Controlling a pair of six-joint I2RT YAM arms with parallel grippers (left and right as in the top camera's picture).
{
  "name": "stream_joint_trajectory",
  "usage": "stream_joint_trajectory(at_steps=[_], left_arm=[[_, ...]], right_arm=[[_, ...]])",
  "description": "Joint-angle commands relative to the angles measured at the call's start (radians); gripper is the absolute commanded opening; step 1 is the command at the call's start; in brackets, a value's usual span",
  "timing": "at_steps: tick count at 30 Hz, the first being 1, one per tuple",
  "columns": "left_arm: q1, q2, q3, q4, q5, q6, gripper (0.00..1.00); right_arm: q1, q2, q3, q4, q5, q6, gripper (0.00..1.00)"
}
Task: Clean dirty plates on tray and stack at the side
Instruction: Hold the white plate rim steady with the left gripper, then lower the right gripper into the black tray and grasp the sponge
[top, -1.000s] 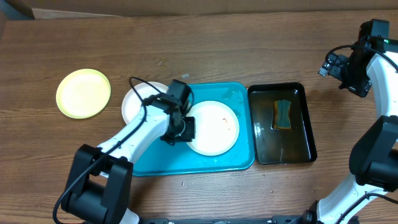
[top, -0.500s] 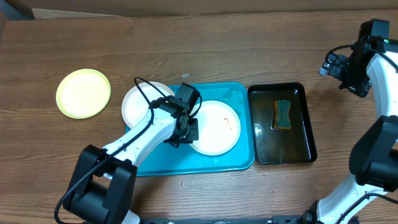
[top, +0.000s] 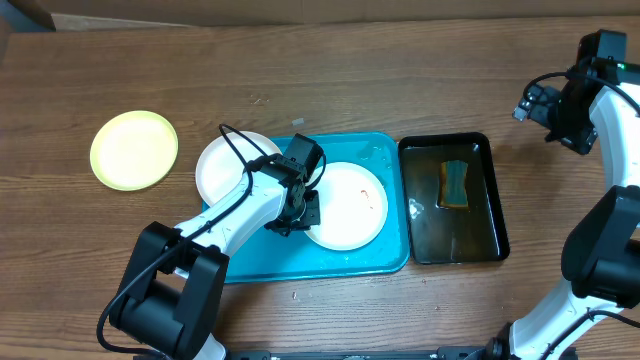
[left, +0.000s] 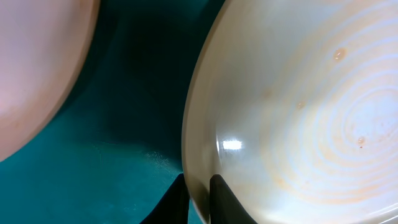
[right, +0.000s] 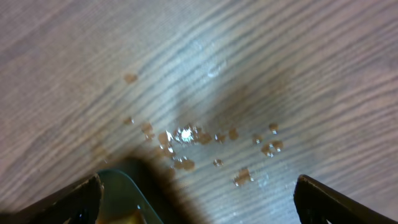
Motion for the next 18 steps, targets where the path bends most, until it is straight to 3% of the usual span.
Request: stream_joint_trajectory(at_steps=[1, 6, 9, 13, 18], left_arm=[[0.0, 0.007, 0.016, 0.005, -0.013, -0.009, 0.14], [0.0, 0.007, 0.016, 0.005, -0.013, -0.006, 0.12], [0.0, 0.007, 0.016, 0.007, -0.013, -0.006, 0.09], [0.0, 0.007, 0.016, 0.008, -0.013, -0.006, 0.08], [0.0, 0.007, 0.016, 0.008, -0.013, -0.006, 0.08]], right_arm=[[-0.002, -0.008, 0.023, -0.048, -0.188, 0.002, 1.0], [0.002, -0.008, 0.023, -0.187, -0.334, -0.036, 0.96], [0.021, -0.008, 0.023, -0.286, -0.285, -0.064, 0.93], [0.07, -0.007, 0.019, -0.418, -0.2, -0.065, 0.8], [0.149, -0.007, -0.016, -0.44, -0.122, -0.061, 0.76]])
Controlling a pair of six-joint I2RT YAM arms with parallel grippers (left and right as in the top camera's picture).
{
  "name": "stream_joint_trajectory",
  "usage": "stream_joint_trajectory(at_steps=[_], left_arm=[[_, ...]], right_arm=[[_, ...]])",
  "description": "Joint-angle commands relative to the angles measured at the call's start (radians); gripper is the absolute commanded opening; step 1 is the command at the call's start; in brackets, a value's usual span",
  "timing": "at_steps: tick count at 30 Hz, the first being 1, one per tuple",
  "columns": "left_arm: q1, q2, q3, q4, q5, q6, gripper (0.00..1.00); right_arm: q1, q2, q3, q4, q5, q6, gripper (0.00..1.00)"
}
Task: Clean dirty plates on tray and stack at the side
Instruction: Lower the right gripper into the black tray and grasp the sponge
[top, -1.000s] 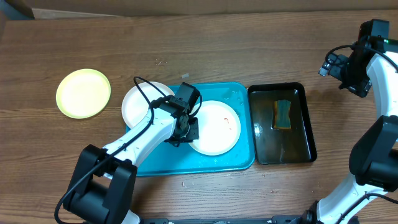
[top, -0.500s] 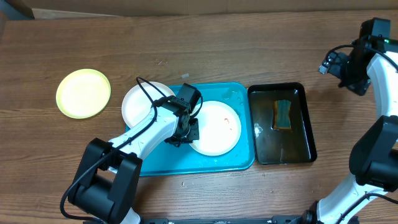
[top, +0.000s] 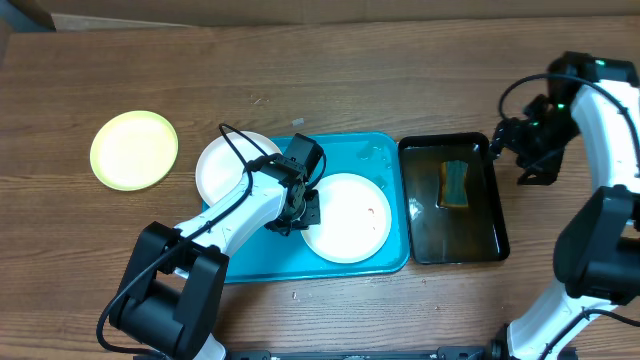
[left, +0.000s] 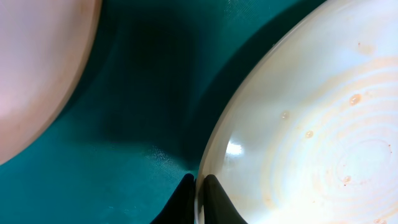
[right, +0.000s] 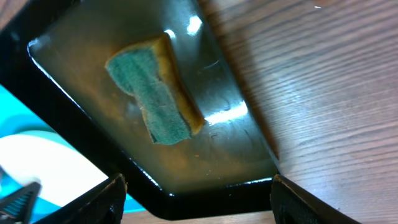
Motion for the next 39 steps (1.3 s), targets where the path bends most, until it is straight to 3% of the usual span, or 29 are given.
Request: stream_joint_trajectory(at_steps=[1, 14, 26, 31, 33, 35, 37, 38, 39], left_arm=[[0.0, 0.007, 0.015, 0.003, -0.011, -0.005, 0.08], [0.0, 0.007, 0.015, 0.002, -0.011, -0.005, 0.09], [0.0, 0.007, 0.015, 0.002, -0.011, -0.005, 0.1], [0.0, 0.007, 0.015, 0.002, -0.011, -0.005, 0.1], [0.0, 0.007, 0.015, 0.002, -0.011, -0.005, 0.1], [0.0, 0.007, 0.015, 0.002, -0.01, -0.005, 0.1], [0.0, 0.007, 0.015, 0.002, -0.01, -0.005, 0.1], [0.0, 0.007, 0.015, 0.002, -0.011, -0.005, 0.1], [0.0, 0.007, 0.015, 0.002, -0.01, -0.005, 0.1]], right_arm=[[0.068, -0.007, -0.03, 0.003, 0.09, -0.004, 0.75], [0.223, -0.007, -0.252, 0.208, 0.115, 0.007, 0.66], [0.286, -0.007, -0.419, 0.413, 0.116, 0.006, 0.65], [0.286, -0.007, -0.424, 0.392, 0.113, 0.035, 0.46], [0.286, -0.008, -0.423, 0.381, 0.101, 0.037, 0.29], [0.286, -0.008, -0.416, 0.367, 0.093, 0.037, 0.04], [0.286, -0.008, -0.398, 0.345, 0.093, 0.037, 0.04], [0.286, -0.008, -0.386, 0.327, 0.093, 0.037, 0.13], [0.286, -0.008, -0.369, 0.303, 0.093, 0.036, 0.38]])
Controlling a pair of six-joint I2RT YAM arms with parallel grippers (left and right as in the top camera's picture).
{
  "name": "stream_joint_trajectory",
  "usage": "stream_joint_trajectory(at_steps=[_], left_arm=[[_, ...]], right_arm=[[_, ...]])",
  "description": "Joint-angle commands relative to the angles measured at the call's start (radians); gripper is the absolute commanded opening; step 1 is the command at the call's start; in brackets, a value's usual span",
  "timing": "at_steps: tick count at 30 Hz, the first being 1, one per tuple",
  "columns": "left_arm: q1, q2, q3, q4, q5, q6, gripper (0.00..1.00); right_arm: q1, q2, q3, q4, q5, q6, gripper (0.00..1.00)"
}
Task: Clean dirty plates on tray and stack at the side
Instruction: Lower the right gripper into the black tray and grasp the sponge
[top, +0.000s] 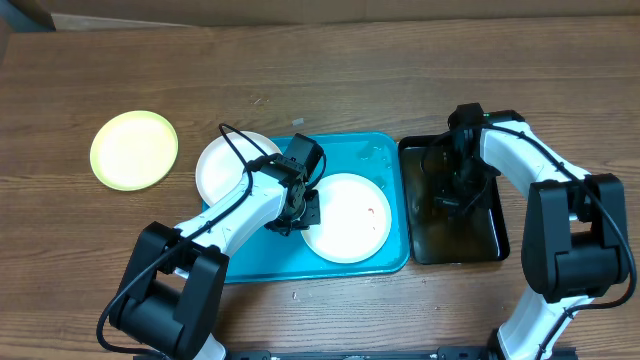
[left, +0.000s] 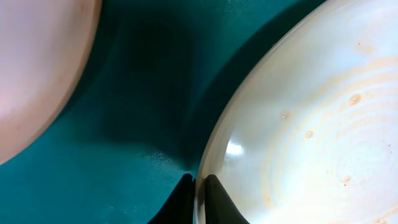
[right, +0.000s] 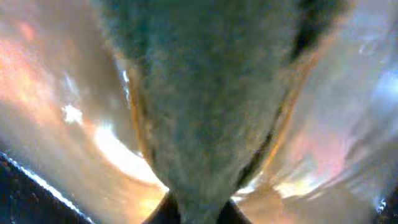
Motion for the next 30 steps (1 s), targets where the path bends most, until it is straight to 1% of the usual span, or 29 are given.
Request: stream_joint_trajectory(at_steps=[1, 3, 7, 9, 14, 20, 21, 22, 23, 24, 26, 27, 28, 29, 30], left_arm=[[0.0, 0.007, 0.015, 0.003, -0.01, -0.005, 0.1], [0.0, 0.007, 0.015, 0.003, -0.01, -0.005, 0.1], [0.0, 0.007, 0.015, 0.003, -0.01, -0.005, 0.1], [0.0, 0.007, 0.015, 0.002, -0.01, -0.005, 0.12], [0.0, 0.007, 0.015, 0.0, -0.01, -0.005, 0.13], [0.0, 0.007, 0.015, 0.0, -0.01, -0.005, 0.13], [0.0, 0.007, 0.015, 0.0, -0.01, -0.005, 0.13], [0.0, 0.007, 0.015, 0.0, -0.01, -0.005, 0.13], [0.0, 0.007, 0.015, 0.0, -0.01, -0.005, 0.13], [0.0, 0.007, 0.015, 0.0, -0.01, -0.005, 0.13], [0.0, 0.007, 0.015, 0.0, -0.01, -0.006, 0.13], [0.0, 0.007, 0.015, 0.0, -0.01, -0.006, 0.13], [0.0, 0.007, 0.015, 0.0, -0.01, -0.006, 0.13], [0.0, 0.007, 0.015, 0.0, -0.01, -0.006, 0.13], [0.0, 0.007, 0.015, 0.0, -0.01, -0.005, 0.13]], right_arm=[[0.0, -0.008, 0.06, -0.054, -0.012, 0.009, 0.52], [0.0, -0.008, 0.107, -0.103, -0.009, 0.007, 0.65], [0.0, -0.008, 0.156, -0.109, 0.056, 0.005, 0.67], [0.0, -0.007, 0.156, -0.092, 0.106, 0.006, 0.71], [0.0, -0.007, 0.14, -0.051, 0.126, 0.007, 0.71], [0.0, -0.007, 0.062, 0.031, 0.113, 0.01, 0.67], [0.0, -0.007, 0.048, 0.045, 0.104, 0.01, 0.63], [0.0, -0.007, 0.037, 0.053, 0.09, 0.01, 0.47], [0.0, -0.007, 0.033, 0.053, 0.08, 0.01, 0.2], [0.0, -0.007, 0.033, 0.048, 0.076, 0.01, 0.04], [0.0, -0.008, 0.036, 0.039, 0.072, 0.01, 0.04], [0.0, -0.008, 0.042, 0.03, 0.073, 0.01, 0.15], [0.0, -0.008, 0.051, 0.021, 0.073, 0.01, 0.4], [0.0, -0.008, 0.063, 0.013, 0.073, 0.01, 0.59], [-0.001, -0.008, 0.078, 0.006, 0.073, 0.01, 0.71]])
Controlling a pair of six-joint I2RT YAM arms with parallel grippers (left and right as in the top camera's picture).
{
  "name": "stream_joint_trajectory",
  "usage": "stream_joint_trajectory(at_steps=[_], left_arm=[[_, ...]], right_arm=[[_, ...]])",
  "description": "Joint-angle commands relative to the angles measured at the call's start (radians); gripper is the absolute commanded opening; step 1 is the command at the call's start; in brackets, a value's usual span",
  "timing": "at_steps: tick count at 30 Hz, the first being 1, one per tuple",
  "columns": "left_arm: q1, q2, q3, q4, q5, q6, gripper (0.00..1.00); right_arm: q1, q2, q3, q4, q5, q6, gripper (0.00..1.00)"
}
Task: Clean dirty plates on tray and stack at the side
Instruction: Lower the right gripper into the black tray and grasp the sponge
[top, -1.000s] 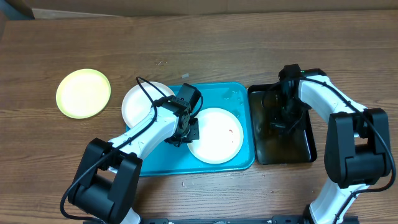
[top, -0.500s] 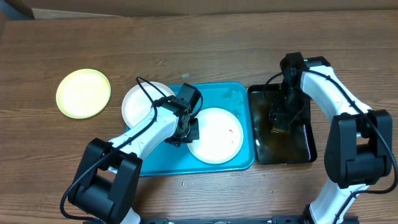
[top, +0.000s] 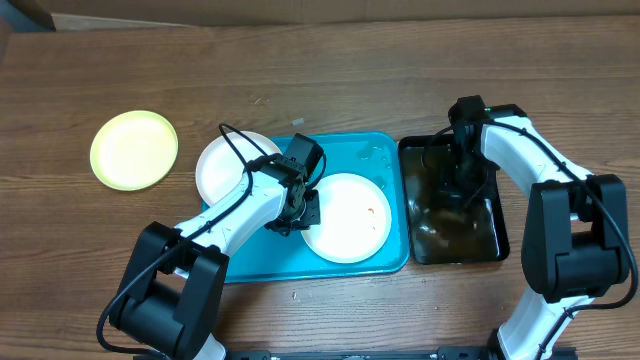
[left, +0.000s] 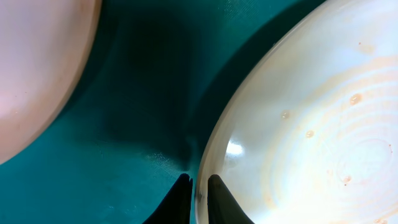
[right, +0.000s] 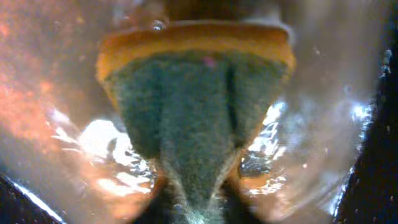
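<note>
A dirty white plate (top: 346, 216) with reddish specks lies on the teal tray (top: 370, 262); my left gripper (top: 297, 218) is shut on its left rim (left: 208, 162). A second white plate (top: 225, 165) rests on the tray's left end. My right gripper (top: 460, 192) is down in the black basin (top: 492, 195), shut on the green-and-yellow sponge (right: 196, 118), which is pinched in the middle over the wet bottom. In the overhead view the sponge is hidden under the arm.
A yellow plate (top: 134, 150) lies on the wooden table at the far left. The black basin holds brownish water and stands against the tray's right side.
The sponge, which filled the right wrist view, now shows whole and pinched between the right fingers, a little off the wet basin floor. The left gripper and plate have not moved.
The right arm was over the table at the far right, open, then beside the basin looking at the sponge, then down on it, and now holds it. The left gripper kept its hold on the plate's rim; the plate shifted slightly after the first moment.
</note>
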Motion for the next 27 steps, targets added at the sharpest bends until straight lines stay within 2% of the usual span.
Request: stream_joint_trajectory(at_steps=[1, 5, 7, 12, 18, 19, 20, 21, 23, 25, 26, 27], left_arm=[[0.0, 0.007, 0.015, 0.001, -0.01, -0.005, 0.13], [0.0, 0.007, 0.015, 0.0, -0.01, -0.005, 0.13], [0.0, 0.007, 0.015, 0.0, -0.01, -0.005, 0.13], [0.0, 0.007, 0.015, 0.0, -0.01, -0.005, 0.13], [0.0, 0.007, 0.015, 0.0, -0.01, -0.005, 0.13], [0.0, 0.007, 0.015, 0.001, -0.01, -0.005, 0.13], [0.0, 0.007, 0.015, 0.001, -0.01, -0.005, 0.13], [0.0, 0.007, 0.015, 0.001, -0.01, -0.005, 0.13], [0.0, 0.007, 0.015, 0.001, -0.01, -0.005, 0.13], [0.0, 0.007, 0.015, 0.001, -0.01, -0.005, 0.14], [0.0, 0.007, 0.015, 0.001, -0.011, -0.005, 0.15], [0.0, 0.007, 0.015, 0.001, -0.011, -0.005, 0.15]], right_arm=[[-0.001, -0.008, 0.053, -0.015, -0.011, 0.0, 0.75], [-0.001, -0.008, 0.09, 0.038, 0.039, -0.006, 0.83], [-0.001, -0.007, 0.089, 0.088, 0.077, -0.006, 0.84], [-0.001, -0.007, 0.087, 0.136, 0.081, -0.002, 0.67], [-0.001, -0.007, 0.031, 0.146, 0.073, -0.001, 0.66], [-0.001, -0.007, 0.024, 0.151, 0.065, -0.001, 0.48], [-0.001, -0.007, 0.022, 0.156, 0.057, -0.001, 0.21], [-0.001, -0.007, 0.023, 0.162, 0.05, -0.001, 0.04], [-0.001, -0.007, 0.024, 0.178, 0.036, -0.002, 0.06], [-0.001, -0.007, 0.037, 0.181, 0.018, -0.003, 0.33], [-0.001, -0.007, 0.048, 0.171, 0.005, -0.003, 0.43], [-0.001, -0.007, 0.063, 0.15, -0.006, -0.003, 0.47]])
